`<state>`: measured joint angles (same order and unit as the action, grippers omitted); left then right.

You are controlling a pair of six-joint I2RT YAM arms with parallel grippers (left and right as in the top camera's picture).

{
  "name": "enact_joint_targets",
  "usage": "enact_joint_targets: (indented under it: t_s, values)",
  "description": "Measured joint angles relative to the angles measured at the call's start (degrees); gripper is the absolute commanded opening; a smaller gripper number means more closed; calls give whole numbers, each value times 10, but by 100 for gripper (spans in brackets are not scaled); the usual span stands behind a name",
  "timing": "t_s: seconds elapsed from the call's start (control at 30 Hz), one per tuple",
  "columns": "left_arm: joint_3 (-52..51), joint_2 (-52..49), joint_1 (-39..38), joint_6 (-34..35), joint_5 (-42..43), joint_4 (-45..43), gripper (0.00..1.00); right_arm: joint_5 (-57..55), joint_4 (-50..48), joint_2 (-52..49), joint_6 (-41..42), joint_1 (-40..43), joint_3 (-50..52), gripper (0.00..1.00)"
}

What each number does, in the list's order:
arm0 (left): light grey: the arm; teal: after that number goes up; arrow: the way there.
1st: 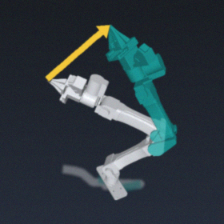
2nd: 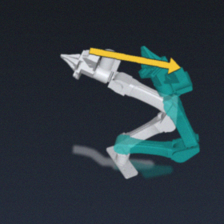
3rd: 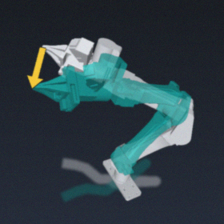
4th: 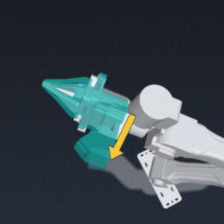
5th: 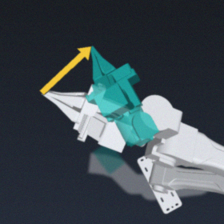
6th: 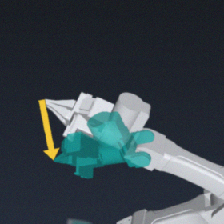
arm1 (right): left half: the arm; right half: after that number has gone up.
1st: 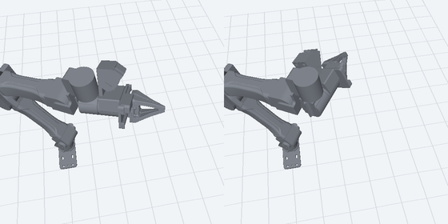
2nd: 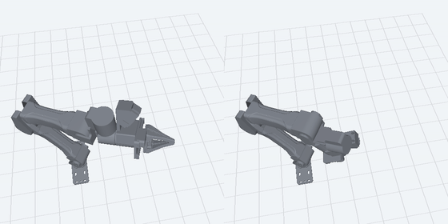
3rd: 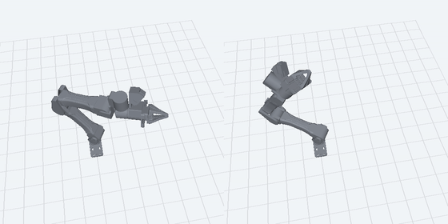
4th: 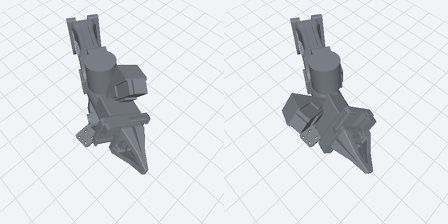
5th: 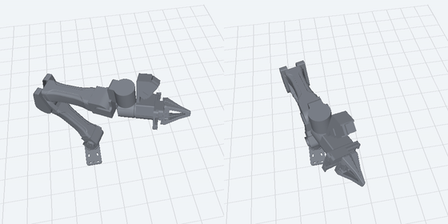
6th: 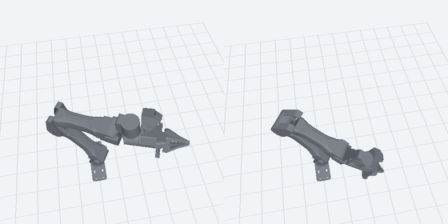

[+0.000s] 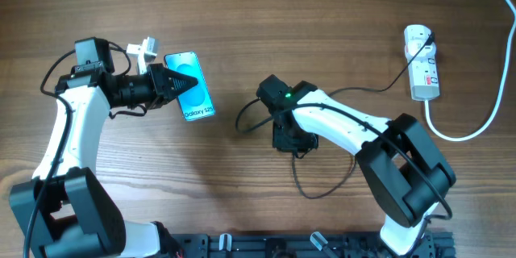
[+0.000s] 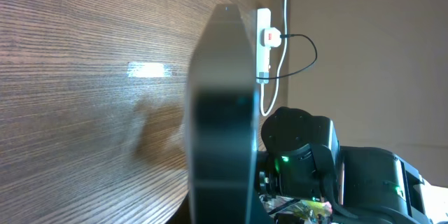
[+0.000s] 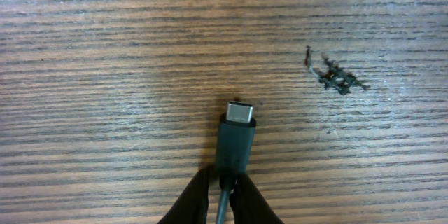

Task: Plug charger to phone and switch on socket
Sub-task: 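Bring the USB-C plug up to the phone's bottom port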

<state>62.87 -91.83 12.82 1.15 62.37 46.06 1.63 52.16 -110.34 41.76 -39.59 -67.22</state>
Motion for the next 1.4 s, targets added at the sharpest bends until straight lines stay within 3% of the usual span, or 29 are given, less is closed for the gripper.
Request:
enact_joint_targets:
  t_s: [0.07, 0.3, 0.43, 0.67, 0.77, 0.9, 1.17, 1.27, 1.4]
  values:
    - [0, 0, 0, 0, 0, 0, 4, -2, -3, 2, 0, 0, 3, 5]
    - [0, 0, 0, 0, 1, 0, 4, 3, -13, 5, -61, 0, 5, 4]
    - [0, 0, 0, 0, 8, -6, 4, 49, -64, 26, -150, 2, 22, 4]
    - [0, 0, 0, 0, 43, -5, 4, 263, -64, 294, -347, 2, 30, 4]
    - [0, 0, 0, 0, 73, -5, 4, 332, -62, 319, -382, 2, 30, 4]
    - [0, 0, 0, 0, 96, -5, 4, 372, -71, 310, -379, 2, 30, 4]
    - [0, 0, -30, 2, 103, -18, 4, 332, -113, 302, -248, -22, 30, 4]
    - [-2, 0, -38, 40, 107, -74, 4, 306, -117, 301, -208, -52, 30, 4]
    - [-3, 0, -69, 144, 87, -174, 4, 291, -120, 301, -173, -68, 29, 4]
